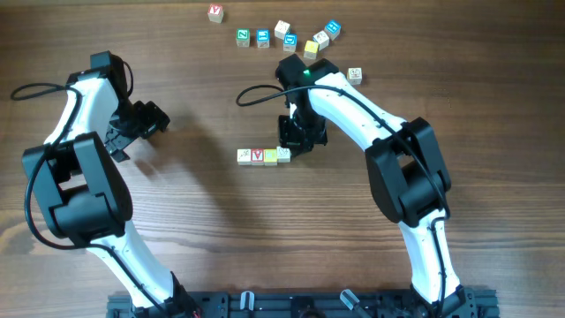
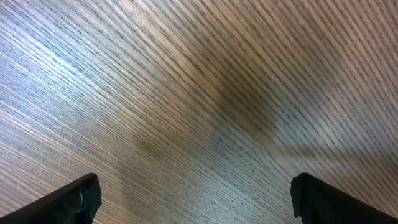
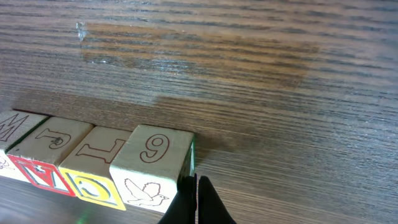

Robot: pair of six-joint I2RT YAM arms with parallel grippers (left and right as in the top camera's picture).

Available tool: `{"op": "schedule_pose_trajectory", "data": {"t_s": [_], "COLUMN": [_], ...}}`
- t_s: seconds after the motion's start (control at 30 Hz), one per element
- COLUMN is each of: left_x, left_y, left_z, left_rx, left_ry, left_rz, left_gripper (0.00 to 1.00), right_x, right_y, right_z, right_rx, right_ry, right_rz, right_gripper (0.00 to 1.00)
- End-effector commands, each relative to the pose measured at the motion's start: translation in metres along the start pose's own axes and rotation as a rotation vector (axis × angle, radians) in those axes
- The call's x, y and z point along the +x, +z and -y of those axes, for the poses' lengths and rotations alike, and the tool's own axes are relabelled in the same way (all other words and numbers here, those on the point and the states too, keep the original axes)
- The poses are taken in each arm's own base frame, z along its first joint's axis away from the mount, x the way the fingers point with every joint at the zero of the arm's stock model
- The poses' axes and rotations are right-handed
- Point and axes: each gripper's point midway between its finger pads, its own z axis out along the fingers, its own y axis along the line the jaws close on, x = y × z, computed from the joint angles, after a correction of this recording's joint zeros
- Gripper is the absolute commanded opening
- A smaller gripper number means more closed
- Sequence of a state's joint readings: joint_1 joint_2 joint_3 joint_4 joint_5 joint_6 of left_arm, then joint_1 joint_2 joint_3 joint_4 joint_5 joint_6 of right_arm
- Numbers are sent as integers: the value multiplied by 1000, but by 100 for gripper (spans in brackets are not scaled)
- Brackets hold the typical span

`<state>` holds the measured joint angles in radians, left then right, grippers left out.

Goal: Form a horizontal line
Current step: 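Nudge the dove block left against the 'C' block with right gripper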

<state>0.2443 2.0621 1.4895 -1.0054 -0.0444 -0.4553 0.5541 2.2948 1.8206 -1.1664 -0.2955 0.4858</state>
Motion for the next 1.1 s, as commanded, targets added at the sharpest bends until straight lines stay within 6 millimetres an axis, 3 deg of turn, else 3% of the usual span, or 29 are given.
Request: {"op": "schedule_pose_trajectory", "data": {"t_s": [0.0,0.2,0.37,0.5,0.63,0.83,1.07], "left_x": [-2,-2,-2,-2,-2,-2,-2], "left_y": [-3,-3,-3,-3,-3,-3,-3], "left_z": [-2,-2,-2,-2,-2,-2,-2], "left_rx": [-4,-4,-4,-4,-4,-4,-4], "left_ry": [-5,-5,-5,-5,-5,-5,-5], "left_rz": [12,13,12,13,12,12,12], "left_gripper": [100,100,100,100,100,100,100], "right_x": [-3,-32,-80,-103,-104,-73,-50], "right_y": [3,-9,-16,-22,-22,-9,-4], "right_z": [10,55,31,-4,-14,-13,-32], "right_rx": [62,307,212,64,15,-19,-120], "right_ry": [12,49,6,-94,-116,-90,-107], "right_rz": [21,182,379,460,457,308,206], "right_gripper": [4,4,4,4,4,4,5]}}
